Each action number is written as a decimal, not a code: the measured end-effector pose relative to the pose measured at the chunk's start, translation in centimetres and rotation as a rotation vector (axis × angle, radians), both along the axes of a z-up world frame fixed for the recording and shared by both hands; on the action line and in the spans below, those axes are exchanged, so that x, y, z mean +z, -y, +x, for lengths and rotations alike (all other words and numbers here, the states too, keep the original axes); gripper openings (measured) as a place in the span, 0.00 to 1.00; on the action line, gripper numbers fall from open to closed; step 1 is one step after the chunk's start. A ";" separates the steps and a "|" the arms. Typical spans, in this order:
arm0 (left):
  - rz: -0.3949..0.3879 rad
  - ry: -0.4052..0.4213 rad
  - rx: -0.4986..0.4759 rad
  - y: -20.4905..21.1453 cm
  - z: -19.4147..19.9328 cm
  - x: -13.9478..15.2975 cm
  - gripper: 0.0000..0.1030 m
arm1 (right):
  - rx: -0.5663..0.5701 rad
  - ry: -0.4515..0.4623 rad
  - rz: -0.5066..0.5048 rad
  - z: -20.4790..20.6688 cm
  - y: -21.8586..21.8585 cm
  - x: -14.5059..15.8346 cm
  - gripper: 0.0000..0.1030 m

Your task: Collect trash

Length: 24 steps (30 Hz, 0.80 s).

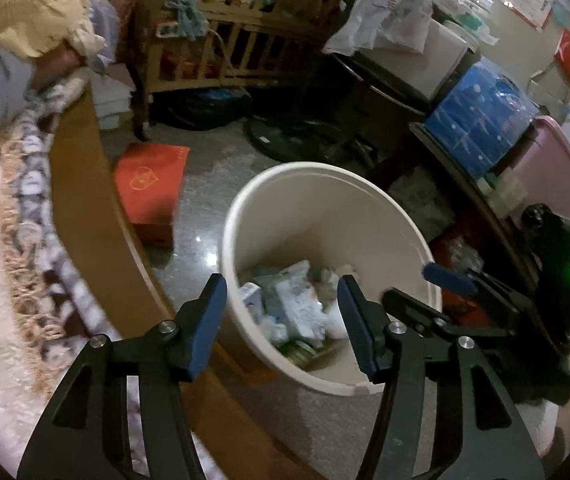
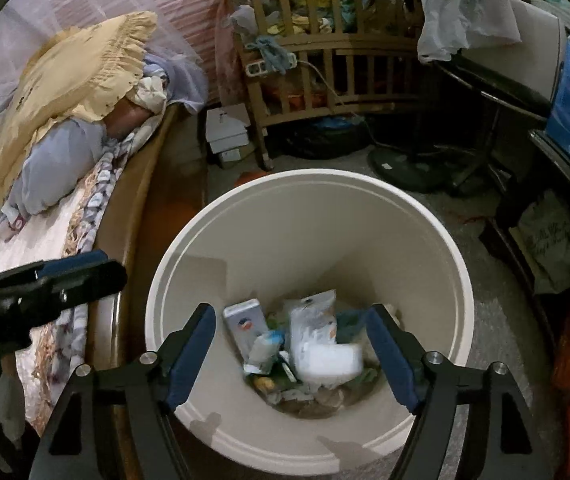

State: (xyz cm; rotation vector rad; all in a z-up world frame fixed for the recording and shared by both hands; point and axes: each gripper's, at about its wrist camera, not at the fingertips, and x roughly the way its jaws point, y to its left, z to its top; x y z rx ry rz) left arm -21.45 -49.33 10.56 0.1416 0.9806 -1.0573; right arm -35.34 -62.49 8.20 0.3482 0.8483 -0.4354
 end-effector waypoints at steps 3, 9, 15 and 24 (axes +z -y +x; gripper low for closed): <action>-0.013 0.076 0.046 -1.0 -0.5 0.8 0.54 | -0.001 0.026 -0.024 -0.7 -1.2 0.6 0.73; -0.037 0.191 0.059 -2.7 -2.5 2.1 0.54 | -0.027 0.074 -0.099 -1.8 -3.9 2.0 0.73; -0.043 0.248 0.073 -4.3 -3.9 2.5 0.55 | -0.052 0.117 -0.143 -2.6 -5.5 3.4 0.73; -0.064 0.294 0.104 -6.3 -5.1 2.7 0.54 | -0.108 0.183 -0.171 -4.5 -6.5 5.4 0.73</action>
